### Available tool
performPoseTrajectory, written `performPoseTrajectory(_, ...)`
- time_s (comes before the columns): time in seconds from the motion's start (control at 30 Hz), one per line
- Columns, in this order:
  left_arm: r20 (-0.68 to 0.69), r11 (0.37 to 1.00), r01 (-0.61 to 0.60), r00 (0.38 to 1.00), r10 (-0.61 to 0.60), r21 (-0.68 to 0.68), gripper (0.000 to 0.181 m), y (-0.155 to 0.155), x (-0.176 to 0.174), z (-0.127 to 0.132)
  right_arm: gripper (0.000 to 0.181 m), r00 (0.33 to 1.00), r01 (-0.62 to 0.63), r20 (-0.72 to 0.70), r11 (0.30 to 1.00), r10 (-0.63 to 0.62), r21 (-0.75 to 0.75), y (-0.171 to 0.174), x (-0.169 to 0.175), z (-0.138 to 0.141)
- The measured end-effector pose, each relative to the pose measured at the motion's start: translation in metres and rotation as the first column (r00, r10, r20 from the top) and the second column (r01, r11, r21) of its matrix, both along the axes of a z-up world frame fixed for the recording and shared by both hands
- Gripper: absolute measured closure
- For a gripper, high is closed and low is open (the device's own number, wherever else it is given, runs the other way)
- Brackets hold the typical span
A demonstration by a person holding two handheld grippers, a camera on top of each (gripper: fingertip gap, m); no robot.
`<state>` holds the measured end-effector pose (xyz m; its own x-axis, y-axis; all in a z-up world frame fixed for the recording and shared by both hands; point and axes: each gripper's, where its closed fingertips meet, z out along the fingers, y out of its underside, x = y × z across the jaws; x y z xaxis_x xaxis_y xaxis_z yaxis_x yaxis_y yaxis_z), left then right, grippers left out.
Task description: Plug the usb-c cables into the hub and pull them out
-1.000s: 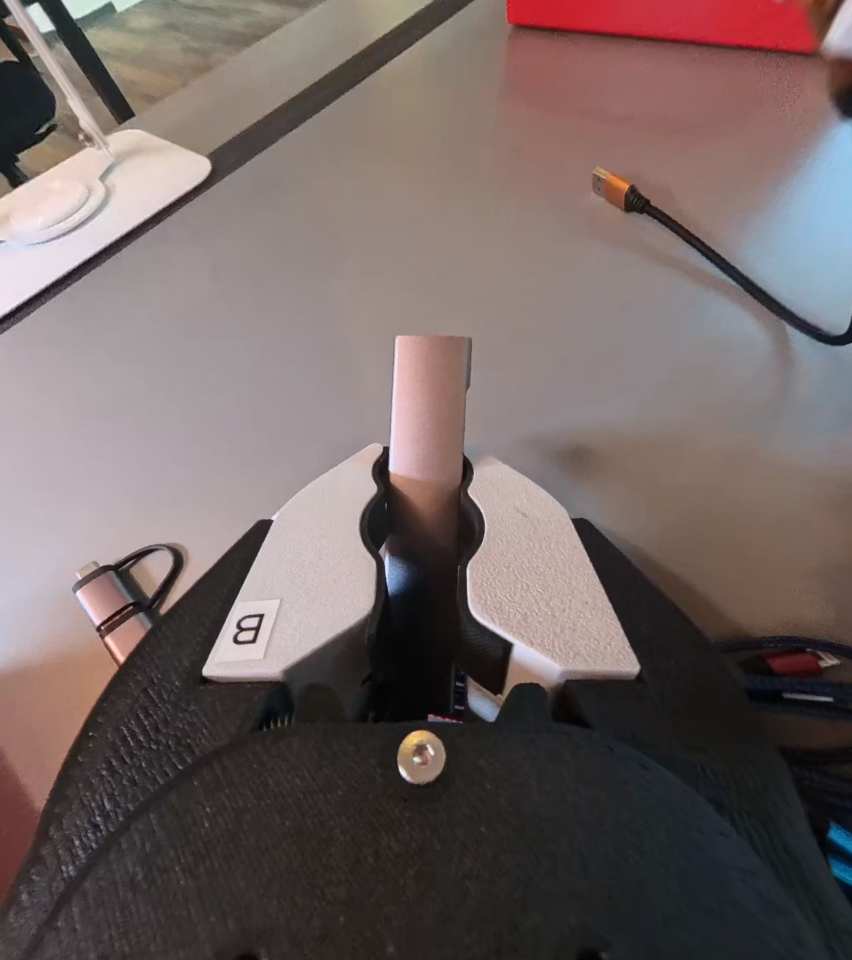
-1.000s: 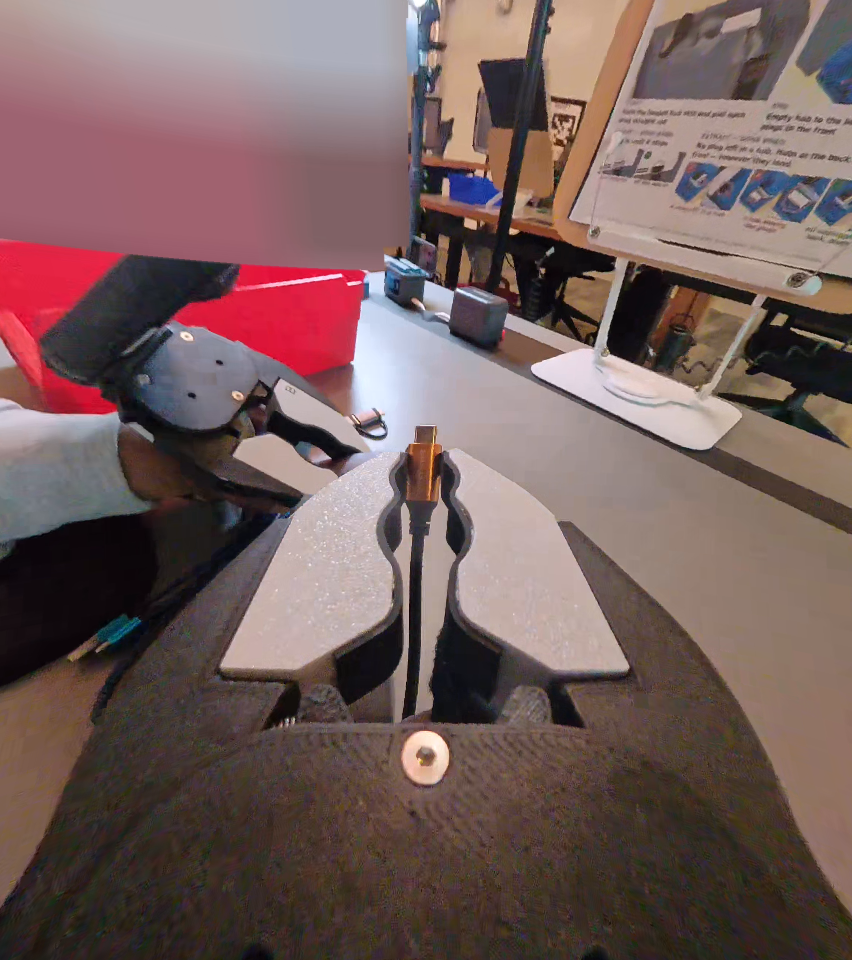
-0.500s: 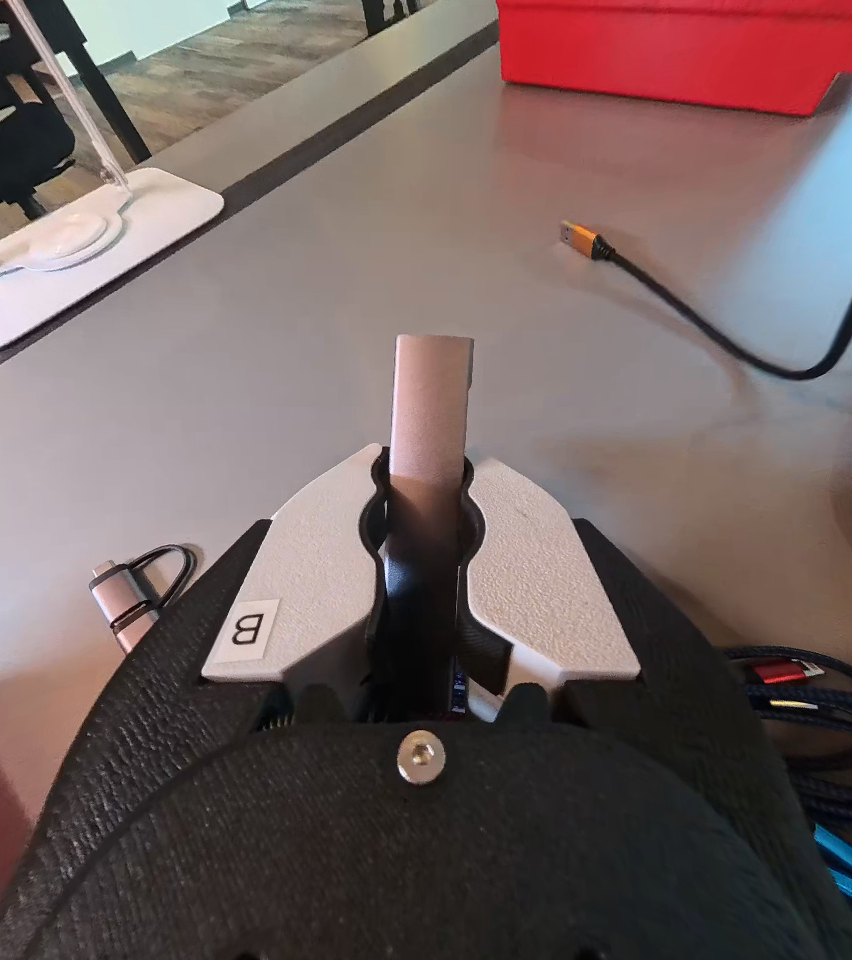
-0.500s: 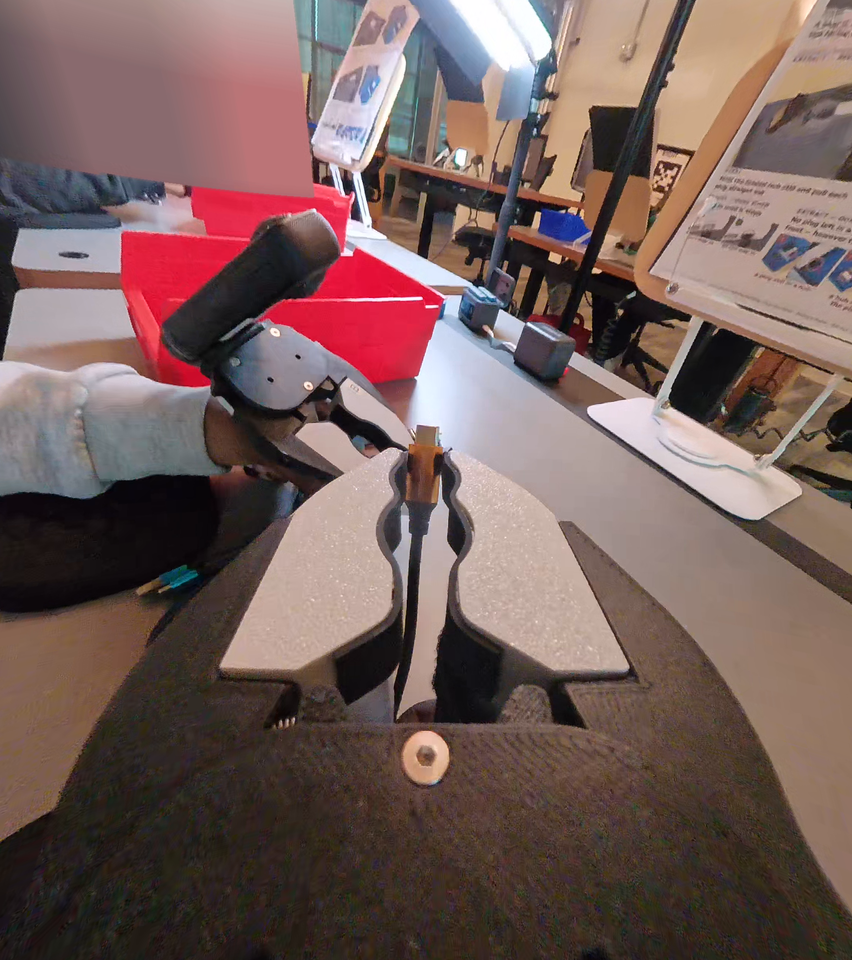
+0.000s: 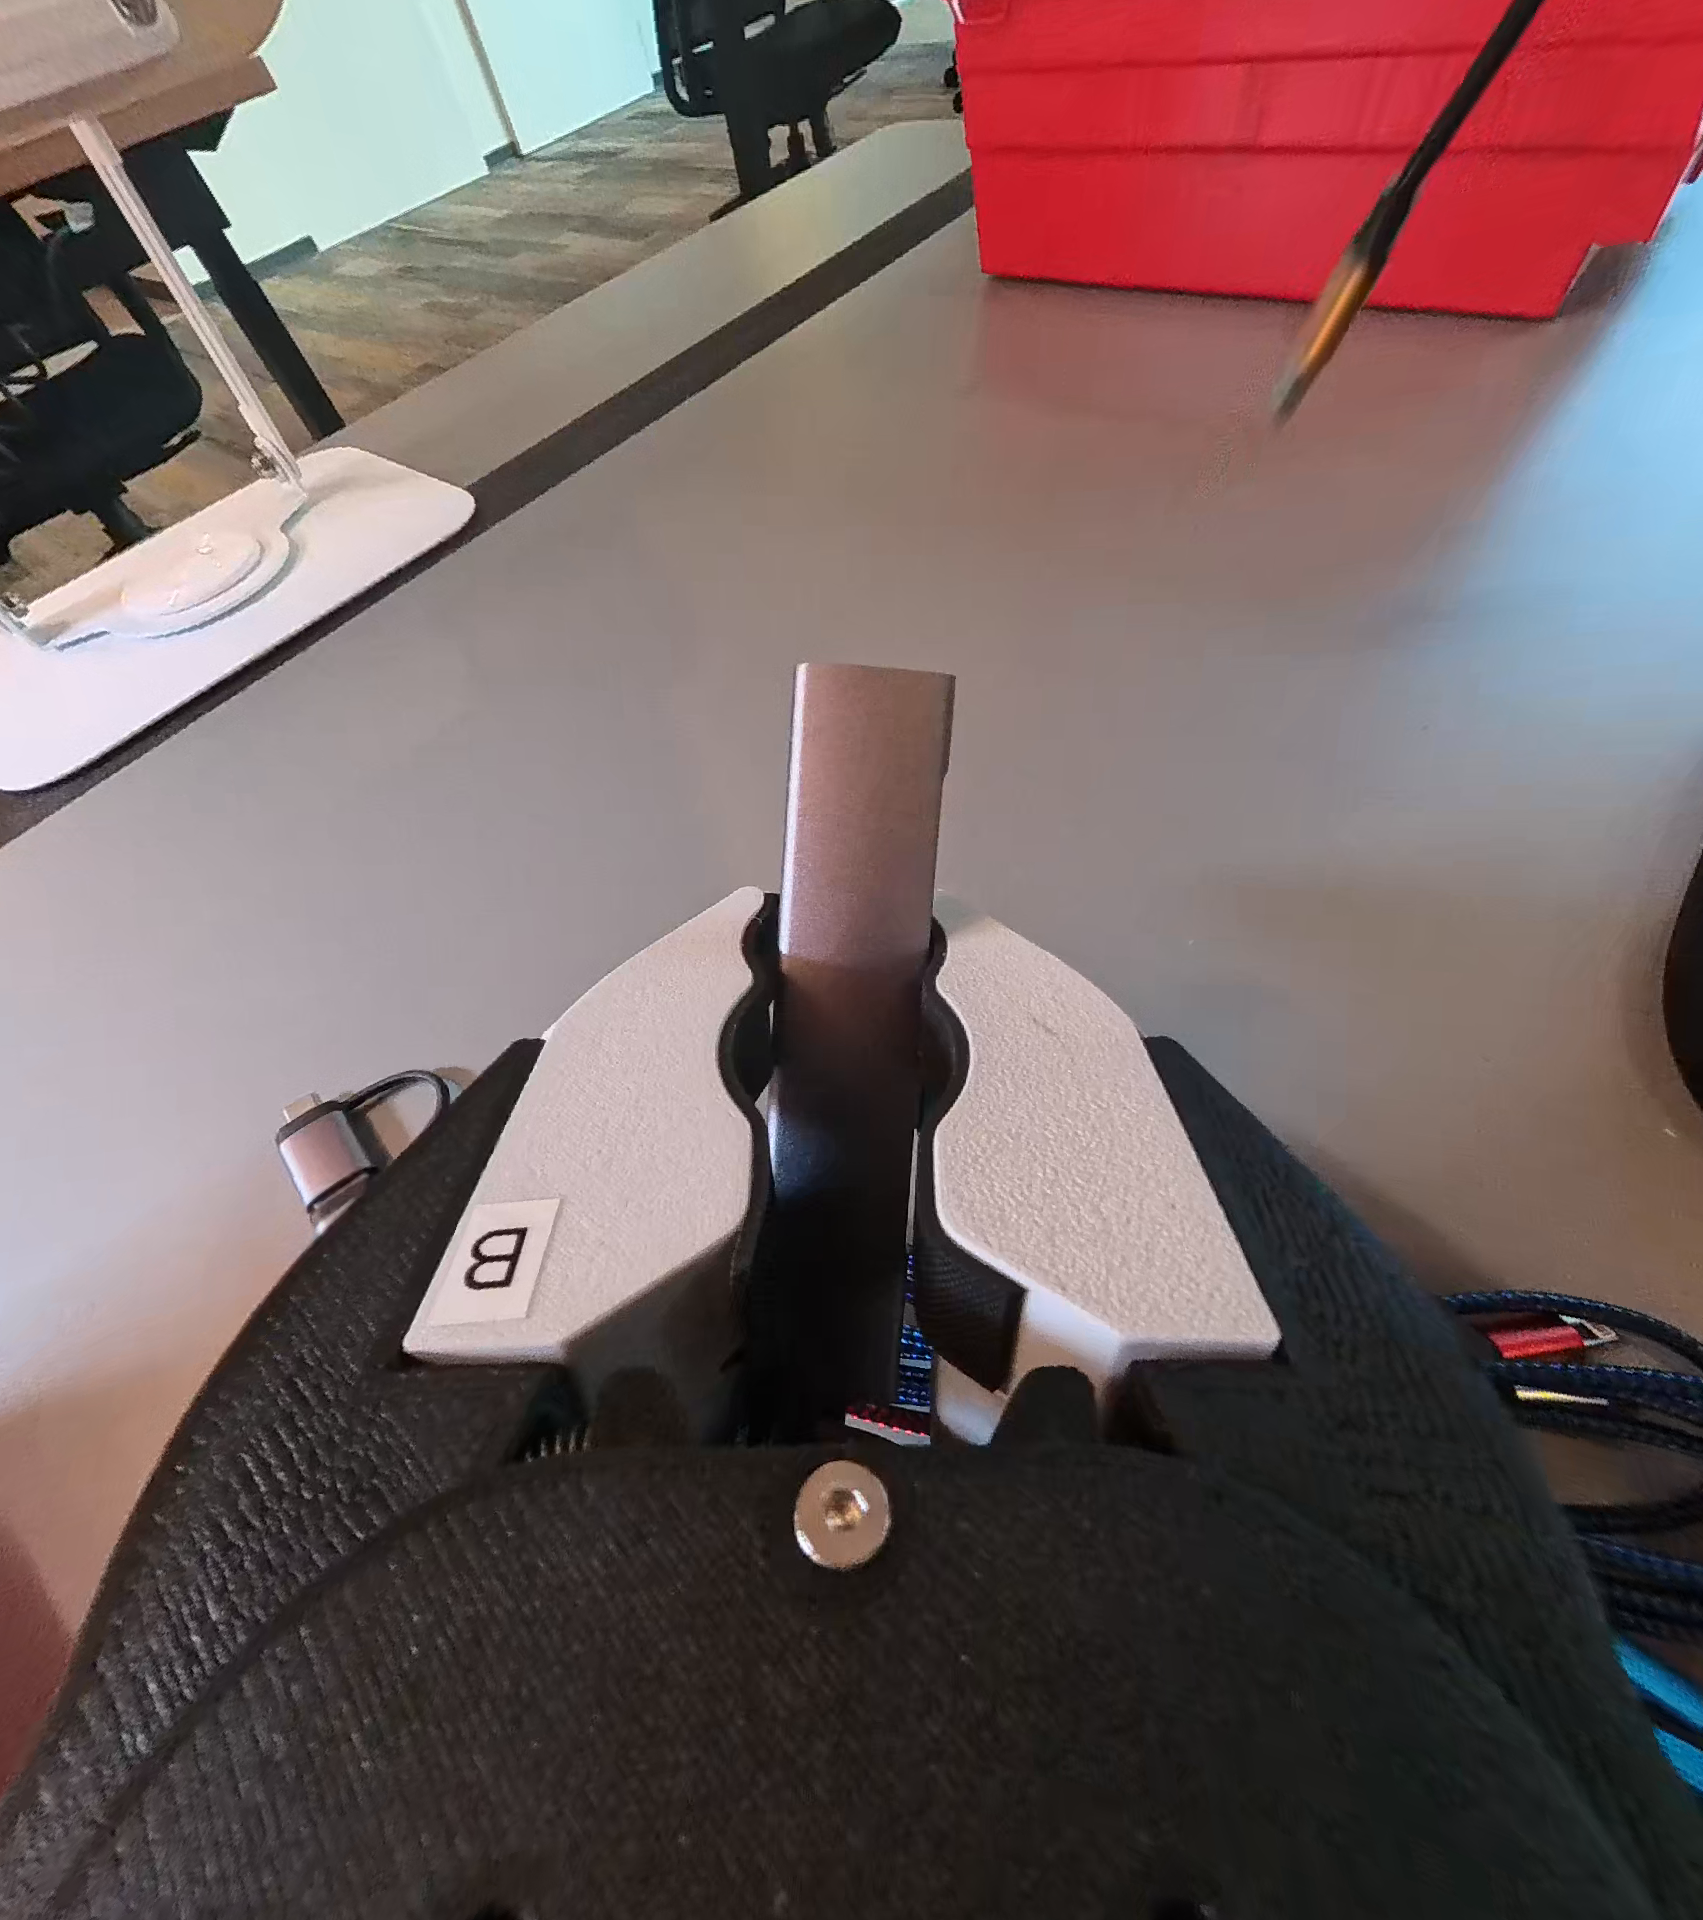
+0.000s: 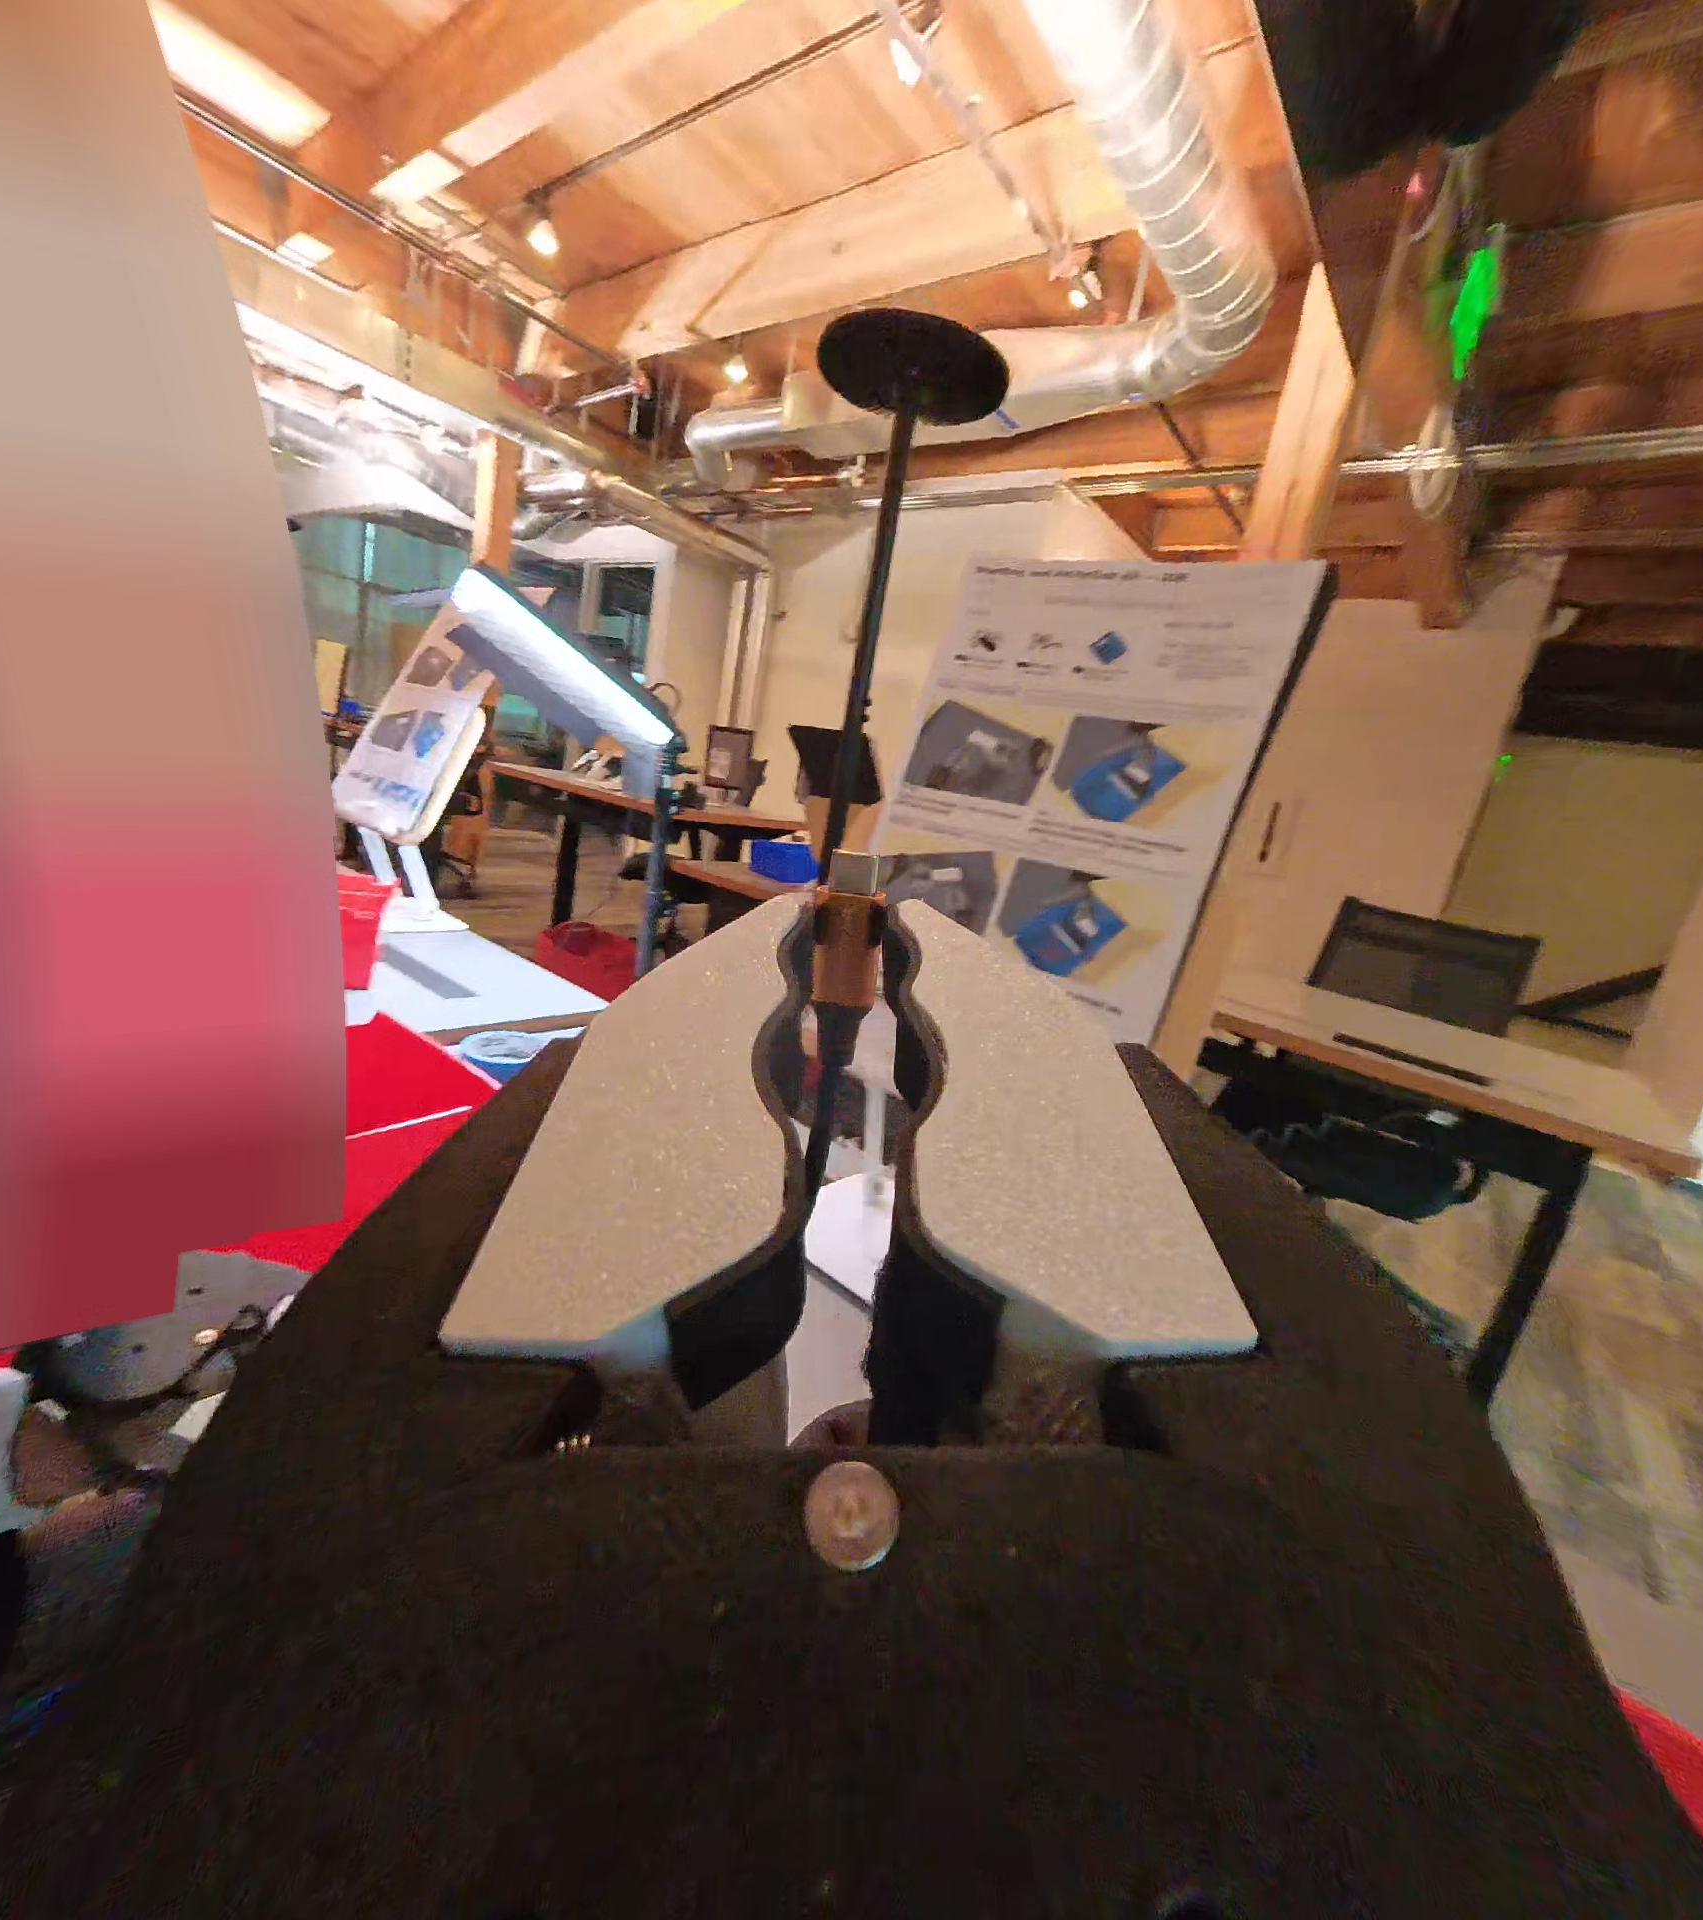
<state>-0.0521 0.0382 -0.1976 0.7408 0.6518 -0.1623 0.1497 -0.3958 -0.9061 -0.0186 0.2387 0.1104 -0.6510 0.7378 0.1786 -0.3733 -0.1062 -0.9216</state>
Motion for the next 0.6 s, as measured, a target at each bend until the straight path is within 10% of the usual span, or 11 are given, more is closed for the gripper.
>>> performPoseTrajectory(0.33,-0.038,1.000,0.009,0.999,-0.009,0.003,0.157,0.001,-0.001,0.001,0.170,0.899,0.410,-0.174,0.912,-0.402,0.015,0.130,0.004,0.083)
performPoseTrajectory(0.6,-0.049,1.000,0.013,0.999,-0.013,-0.017,0.157,0.002,-0.002,-0.001,0.170,0.906,0.415,-0.169,0.893,-0.388,0.173,0.204,-0.050,0.013)
